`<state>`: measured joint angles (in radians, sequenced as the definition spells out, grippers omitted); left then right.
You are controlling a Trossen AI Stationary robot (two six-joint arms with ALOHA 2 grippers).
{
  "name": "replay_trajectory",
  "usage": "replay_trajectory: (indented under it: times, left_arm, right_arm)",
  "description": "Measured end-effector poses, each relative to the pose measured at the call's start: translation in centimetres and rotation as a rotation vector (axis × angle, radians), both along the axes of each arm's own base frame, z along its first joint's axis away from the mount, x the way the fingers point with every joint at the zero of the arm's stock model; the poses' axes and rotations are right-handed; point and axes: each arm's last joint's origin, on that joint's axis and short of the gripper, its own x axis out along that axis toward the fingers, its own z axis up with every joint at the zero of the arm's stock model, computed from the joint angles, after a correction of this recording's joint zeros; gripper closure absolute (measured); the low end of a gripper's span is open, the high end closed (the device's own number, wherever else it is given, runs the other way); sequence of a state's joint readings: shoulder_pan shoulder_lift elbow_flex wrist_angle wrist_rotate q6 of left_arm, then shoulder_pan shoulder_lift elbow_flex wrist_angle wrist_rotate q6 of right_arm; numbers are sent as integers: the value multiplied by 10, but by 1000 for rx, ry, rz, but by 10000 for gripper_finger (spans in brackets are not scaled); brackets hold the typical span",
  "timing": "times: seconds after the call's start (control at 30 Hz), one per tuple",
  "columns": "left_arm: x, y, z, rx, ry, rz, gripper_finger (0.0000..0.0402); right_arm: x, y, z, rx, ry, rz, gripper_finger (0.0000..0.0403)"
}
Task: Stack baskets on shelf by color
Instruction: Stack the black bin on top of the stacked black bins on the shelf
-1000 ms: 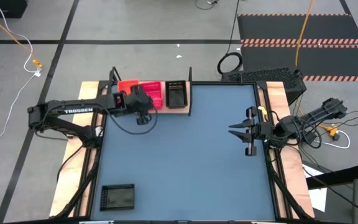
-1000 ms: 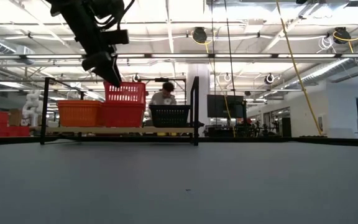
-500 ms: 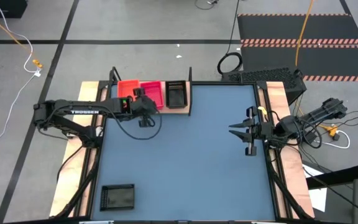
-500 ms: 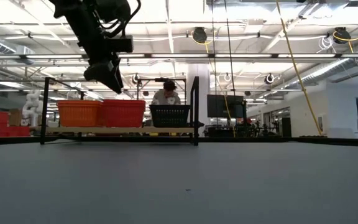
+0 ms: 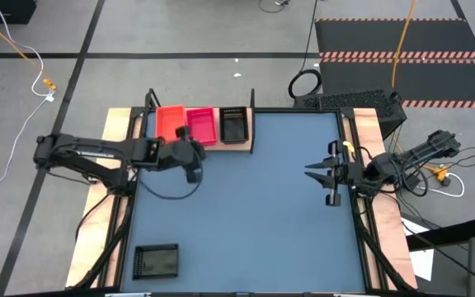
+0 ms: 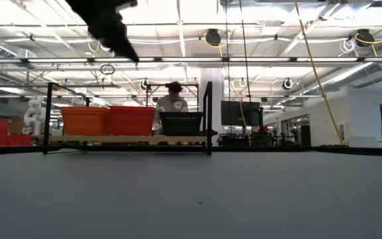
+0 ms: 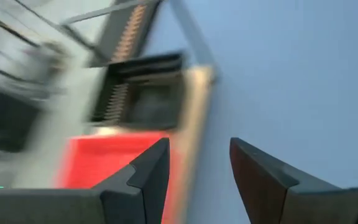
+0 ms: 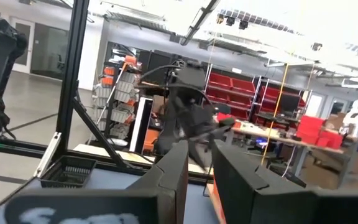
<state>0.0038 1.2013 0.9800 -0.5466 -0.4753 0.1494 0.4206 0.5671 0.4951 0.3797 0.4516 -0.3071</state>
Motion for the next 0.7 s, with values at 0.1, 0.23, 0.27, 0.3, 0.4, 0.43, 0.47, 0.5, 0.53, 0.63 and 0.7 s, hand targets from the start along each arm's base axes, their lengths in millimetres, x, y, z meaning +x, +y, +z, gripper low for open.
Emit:
replay_trajectory:
  times: [0.1,0.23,0.27,0.3,0.4,0.43,0.47,0.5,0.53,0.63,0.7]
  left_arm:
    - [4,-15,7,-253,-193,70,232]
    - [10,-36,3,-589,-299,199,232]
    - [11,-43,-2,-664,-280,213,232]
    - [11,-52,-8,-725,-237,225,232]
    - [11,-82,-24,-868,-138,284,232]
    - [9,-92,-29,-908,-113,328,232]
    - [6,-101,-34,-945,-79,382,232]
    - [3,-110,-39,-989,-53,441,232]
    - [2,-118,-42,-1065,-41,498,232]
    - [-6,-137,-44,-1282,43,680,232]
    - [-10,-148,-44,-1361,56,774,232]
  right_arm:
    - [-1,0,2,-23,-22,-7,337]
    - [-2,-1,10,-46,-94,-22,337]
    - [-3,-1,11,-54,-111,-26,337]
    - [-3,-1,13,-65,-123,-31,337]
    - [-4,-2,15,-122,-146,-53,337]
    - [-5,-2,16,-144,-153,-61,337]
    - [-5,-2,17,-169,-160,-70,337]
    - [-5,-2,18,-194,-167,-80,337]
    - [-5,-2,18,-219,-174,-90,337]
    - [-6,-3,22,-288,-209,-125,337]
    - [-6,-4,24,-309,-225,-146,337]
